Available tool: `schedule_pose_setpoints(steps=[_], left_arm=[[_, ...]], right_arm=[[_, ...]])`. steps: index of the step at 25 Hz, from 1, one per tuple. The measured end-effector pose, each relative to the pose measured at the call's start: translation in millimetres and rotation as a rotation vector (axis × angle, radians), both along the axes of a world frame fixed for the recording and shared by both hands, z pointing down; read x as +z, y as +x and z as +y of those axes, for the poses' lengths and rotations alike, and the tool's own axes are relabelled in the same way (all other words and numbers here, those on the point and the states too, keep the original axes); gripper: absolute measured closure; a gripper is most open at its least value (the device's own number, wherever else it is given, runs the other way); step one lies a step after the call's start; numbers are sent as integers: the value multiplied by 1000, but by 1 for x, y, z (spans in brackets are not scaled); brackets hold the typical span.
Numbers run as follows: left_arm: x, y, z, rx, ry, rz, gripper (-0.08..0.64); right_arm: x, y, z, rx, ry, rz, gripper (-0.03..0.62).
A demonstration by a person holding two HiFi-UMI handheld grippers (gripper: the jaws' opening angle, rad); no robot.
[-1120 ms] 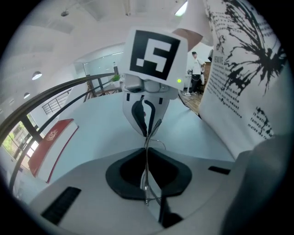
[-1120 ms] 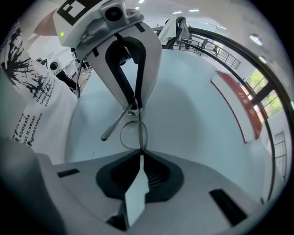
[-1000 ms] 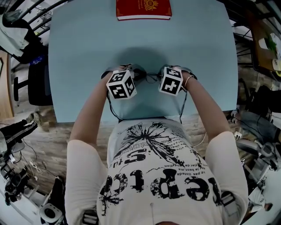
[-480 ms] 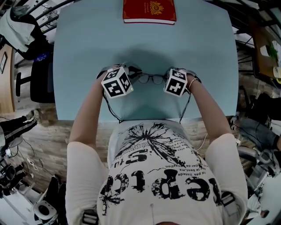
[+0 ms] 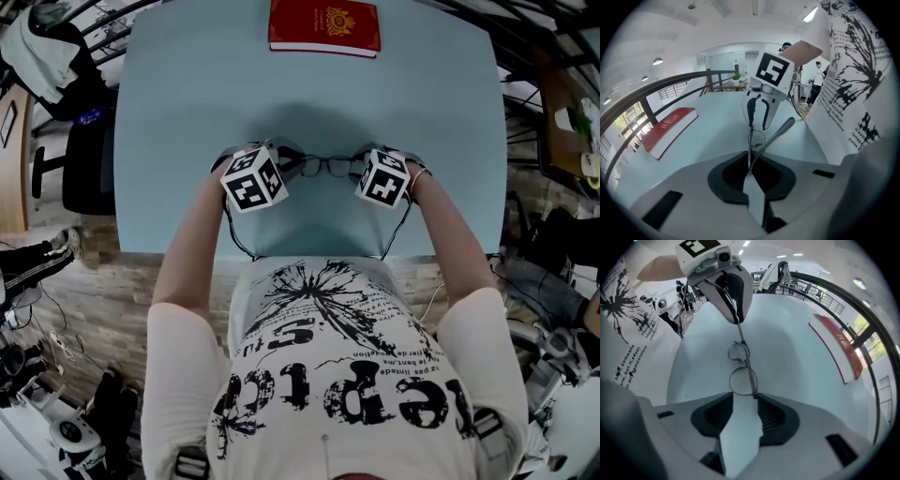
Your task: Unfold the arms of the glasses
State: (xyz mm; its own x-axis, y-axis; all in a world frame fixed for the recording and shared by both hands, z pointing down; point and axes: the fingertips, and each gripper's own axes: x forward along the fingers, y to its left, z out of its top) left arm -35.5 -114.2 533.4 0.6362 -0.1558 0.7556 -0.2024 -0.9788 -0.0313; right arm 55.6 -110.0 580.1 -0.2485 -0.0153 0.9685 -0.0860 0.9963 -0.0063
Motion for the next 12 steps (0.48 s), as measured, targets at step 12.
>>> schedule_pose_setpoints(steps=[12], left_arm=[[-3, 0, -4, -30, 5, 30, 529]], right_arm=[[-13, -71, -8, -132, 97, -96, 470]])
